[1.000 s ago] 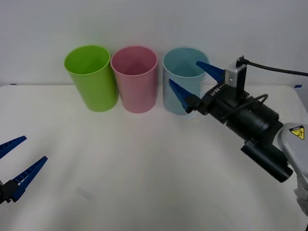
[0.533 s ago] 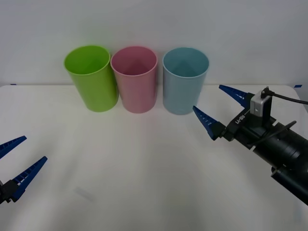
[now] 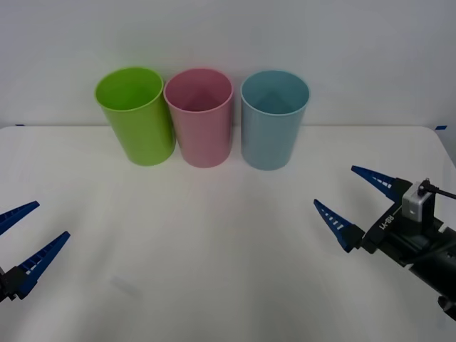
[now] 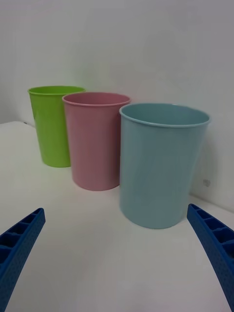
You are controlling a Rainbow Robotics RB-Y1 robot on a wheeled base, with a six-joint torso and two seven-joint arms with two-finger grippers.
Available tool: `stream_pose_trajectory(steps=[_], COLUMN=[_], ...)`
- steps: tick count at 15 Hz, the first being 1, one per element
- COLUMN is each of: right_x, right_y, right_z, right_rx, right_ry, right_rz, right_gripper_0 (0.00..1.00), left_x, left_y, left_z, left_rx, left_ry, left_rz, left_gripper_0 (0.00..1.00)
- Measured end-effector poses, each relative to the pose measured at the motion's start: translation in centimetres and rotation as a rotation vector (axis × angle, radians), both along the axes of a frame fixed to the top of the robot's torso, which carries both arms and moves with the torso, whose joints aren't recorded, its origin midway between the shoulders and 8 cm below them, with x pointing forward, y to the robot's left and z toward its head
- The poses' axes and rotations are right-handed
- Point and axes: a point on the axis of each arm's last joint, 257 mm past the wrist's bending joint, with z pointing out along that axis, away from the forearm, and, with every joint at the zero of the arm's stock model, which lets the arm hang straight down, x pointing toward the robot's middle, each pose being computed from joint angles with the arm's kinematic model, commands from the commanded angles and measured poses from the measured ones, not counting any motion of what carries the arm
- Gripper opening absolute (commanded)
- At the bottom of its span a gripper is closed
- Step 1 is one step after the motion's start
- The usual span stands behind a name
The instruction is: Grasp the object on the table and drop it into the matching bin: aluminum can to the light blue bin, PET bottle to the pink bin.
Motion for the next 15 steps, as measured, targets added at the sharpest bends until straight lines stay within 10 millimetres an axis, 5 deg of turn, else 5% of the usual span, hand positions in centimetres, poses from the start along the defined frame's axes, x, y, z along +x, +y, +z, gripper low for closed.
stream_pose_trajectory(steps=[15], right_x=[-7.6], right_y=[-5.9], right_z=[-6.8], right_rx=[-0.035], right_ry=[0.192], right_rz=[-0.054], right_gripper_0=[1.00], left_x=[0.0], left_y=[0.0], left_z=[0.0], left_rx=[0.000], left_ry=[0.000], left_rz=[0.000], left_gripper_0=[1.00])
